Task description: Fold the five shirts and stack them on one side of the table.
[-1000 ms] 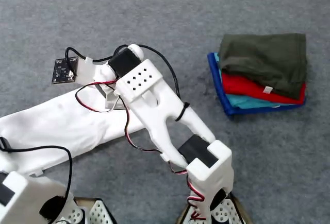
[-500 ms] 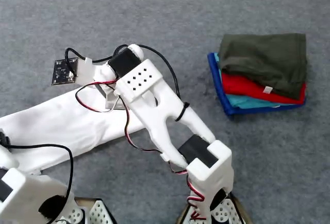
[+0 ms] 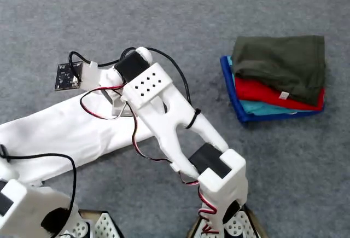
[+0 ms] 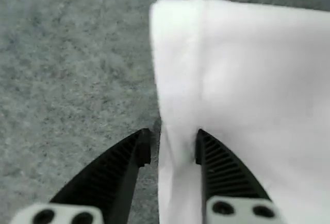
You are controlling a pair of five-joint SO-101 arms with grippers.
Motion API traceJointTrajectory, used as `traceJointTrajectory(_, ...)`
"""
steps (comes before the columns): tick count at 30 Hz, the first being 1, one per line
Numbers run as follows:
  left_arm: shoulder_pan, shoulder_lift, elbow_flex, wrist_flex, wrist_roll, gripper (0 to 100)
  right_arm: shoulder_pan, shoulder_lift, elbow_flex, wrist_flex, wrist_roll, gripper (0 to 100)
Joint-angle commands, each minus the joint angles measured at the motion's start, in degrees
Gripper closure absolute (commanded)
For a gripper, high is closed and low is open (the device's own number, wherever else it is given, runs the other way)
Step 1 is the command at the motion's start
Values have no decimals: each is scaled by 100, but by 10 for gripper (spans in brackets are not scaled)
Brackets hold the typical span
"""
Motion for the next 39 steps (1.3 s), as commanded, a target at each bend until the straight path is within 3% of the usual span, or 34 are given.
traceJointTrajectory(1,-202,13,-88,-334,-114,820,-22,-374,-40,-97,70,996)
traceJointTrajectory(18,-123,716,-396,-290,-826,852,189,-699,-31,-88,273,995)
traceJointTrajectory(23,-167,1305,-1240,484,-835,856,532,-901,-13,-88,281,995)
traceJointTrajectory(39,-176,1736,-1459,589,-1046,973,664,-1121,-22,-88,281,995)
